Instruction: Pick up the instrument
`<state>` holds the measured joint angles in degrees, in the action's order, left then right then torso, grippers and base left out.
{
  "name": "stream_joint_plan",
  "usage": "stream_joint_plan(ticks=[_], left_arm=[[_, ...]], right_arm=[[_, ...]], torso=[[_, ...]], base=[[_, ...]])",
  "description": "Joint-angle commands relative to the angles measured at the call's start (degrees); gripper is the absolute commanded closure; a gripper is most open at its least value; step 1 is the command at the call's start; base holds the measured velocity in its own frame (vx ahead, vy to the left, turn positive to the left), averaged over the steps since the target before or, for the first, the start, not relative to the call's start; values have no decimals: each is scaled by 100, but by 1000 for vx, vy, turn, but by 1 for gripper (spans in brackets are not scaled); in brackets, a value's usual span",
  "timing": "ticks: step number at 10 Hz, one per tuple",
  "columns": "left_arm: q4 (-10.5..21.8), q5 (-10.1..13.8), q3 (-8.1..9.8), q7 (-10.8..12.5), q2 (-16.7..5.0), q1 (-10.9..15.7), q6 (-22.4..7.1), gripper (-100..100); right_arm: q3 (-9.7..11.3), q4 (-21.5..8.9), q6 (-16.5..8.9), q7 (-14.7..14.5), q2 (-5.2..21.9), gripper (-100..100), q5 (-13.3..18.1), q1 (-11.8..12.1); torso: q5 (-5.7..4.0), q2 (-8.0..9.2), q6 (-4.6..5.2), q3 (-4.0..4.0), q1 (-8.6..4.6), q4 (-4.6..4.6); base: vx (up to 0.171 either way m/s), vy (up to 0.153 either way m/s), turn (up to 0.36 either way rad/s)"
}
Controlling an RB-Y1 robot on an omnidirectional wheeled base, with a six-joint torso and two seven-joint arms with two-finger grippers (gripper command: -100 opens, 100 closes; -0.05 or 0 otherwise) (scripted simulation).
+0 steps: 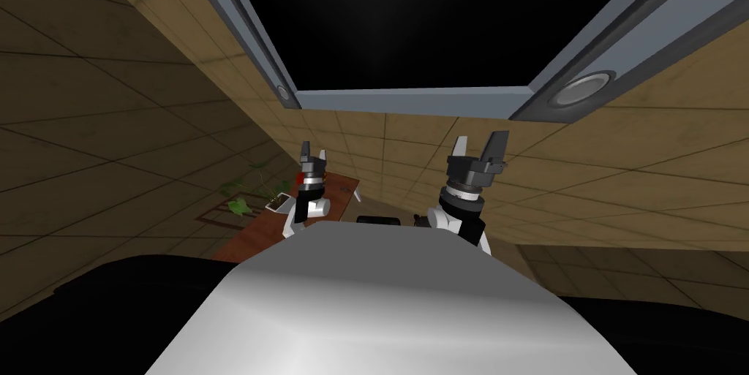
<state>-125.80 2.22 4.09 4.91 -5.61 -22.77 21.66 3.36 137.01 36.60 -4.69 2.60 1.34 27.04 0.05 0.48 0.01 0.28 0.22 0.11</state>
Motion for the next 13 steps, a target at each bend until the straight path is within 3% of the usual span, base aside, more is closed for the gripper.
stream_joint_plan(ticks=[1, 2, 3, 5, 8, 10, 12, 13], left_arm=[[286, 71, 201, 38, -56, 182, -164, -100], [489, 122, 332, 61, -81, 299, -266, -100], [581, 122, 332, 61, -81, 299, -266, -100], [1019, 237, 597, 106, -113, 552, -499, -100], [1394, 301, 728, 127, -125, 686, -630, -100], [1833, 437, 975, 164, -143, 964, -917, -100], [2015, 437, 975, 164, -143, 964, -917, -100], [2224, 510, 1090, 179, -151, 1107, -1073, -100]], right_arm=[[0, 0, 0, 0, 0, 0, 0, 0], [0, 0, 0, 0, 0, 0, 0, 0], [0, 0, 0, 0, 0, 0, 0, 0], [0, 0, 0, 0, 0, 0, 0, 1], [0, 0, 0, 0, 0, 0, 0, 1], [0, 0, 0, 0, 0, 0, 0, 1], [0, 0, 0, 0, 0, 0, 0, 1], [0, 0, 0, 0, 0, 0, 0, 2]], torso=[[0, 0, 0, 0, 0, 0], [-1, -4, 0, -2, -6, -1], [-1, -6, 0, -3, -5, -1], [-2, -17, -1, -9, -7, -4], [-1, -17, -1, -10, -5, -4], [-2, -26, -1, -14, -9, -5], [-1, -25, -3, -13, -7, -5], [-3, -38, -3, -21, -14, -7]], base=[[-116, 24, -84], [-109, 33, -89], [-85, 27, -36], [-81, 28, -89], [-76, 29, -48], [-76, 28, -97], [-41, 15, -19], [-21, 5, -58]])
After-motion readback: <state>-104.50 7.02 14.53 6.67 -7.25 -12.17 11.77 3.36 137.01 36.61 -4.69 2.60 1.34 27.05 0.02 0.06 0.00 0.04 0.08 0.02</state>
